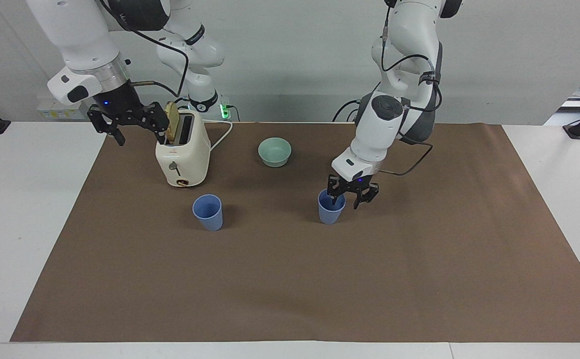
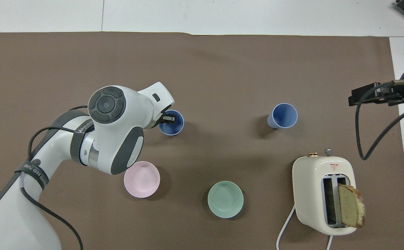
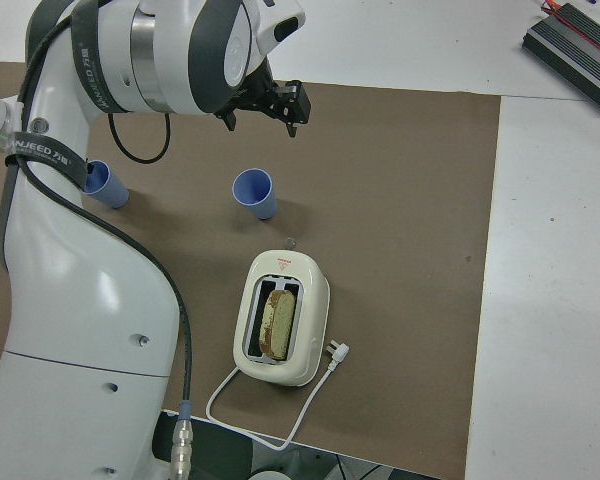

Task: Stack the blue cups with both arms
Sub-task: 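Carry the blue cup toward the table center and release it upright, then retract the left gripper while the right gripper reaches toward the other cup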

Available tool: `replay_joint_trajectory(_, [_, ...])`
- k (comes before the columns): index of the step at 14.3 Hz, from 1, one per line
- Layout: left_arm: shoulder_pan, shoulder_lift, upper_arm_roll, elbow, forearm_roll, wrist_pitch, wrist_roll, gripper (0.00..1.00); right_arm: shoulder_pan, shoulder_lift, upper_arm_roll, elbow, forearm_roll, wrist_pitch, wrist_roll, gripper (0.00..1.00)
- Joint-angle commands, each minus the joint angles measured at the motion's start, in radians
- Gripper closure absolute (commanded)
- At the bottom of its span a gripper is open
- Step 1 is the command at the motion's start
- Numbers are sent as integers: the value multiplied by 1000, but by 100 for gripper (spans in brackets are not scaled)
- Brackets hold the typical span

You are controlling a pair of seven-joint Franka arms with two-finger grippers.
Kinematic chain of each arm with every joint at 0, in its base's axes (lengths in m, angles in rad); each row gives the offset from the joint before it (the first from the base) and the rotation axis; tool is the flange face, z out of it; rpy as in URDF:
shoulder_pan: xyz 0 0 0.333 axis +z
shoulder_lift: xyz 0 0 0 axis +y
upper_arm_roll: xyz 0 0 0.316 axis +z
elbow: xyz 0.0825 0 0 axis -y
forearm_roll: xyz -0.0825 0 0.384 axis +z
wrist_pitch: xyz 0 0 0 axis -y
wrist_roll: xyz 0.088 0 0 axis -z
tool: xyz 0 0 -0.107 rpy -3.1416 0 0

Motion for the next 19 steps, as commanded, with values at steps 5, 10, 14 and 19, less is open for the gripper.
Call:
replay_joint_trajectory(5, [159,-190,11,-11,7,-172,150,0,-16,-24,0,-28,6,15,-17,0])
replay_joint_trajectory(10, [307,-229,11,165,141,-447,269,0,-14,-37,0,-66,0,24,-19,0])
replay_joint_trajectory(14, [399,-217,16,335,64,-601,297,0,-22,-42,0,-227,1,155,7,0])
replay_joint_trajectory(19, [430,-207,17,429,52,-727,339,0,19,30,1,-404,0,395,66,0])
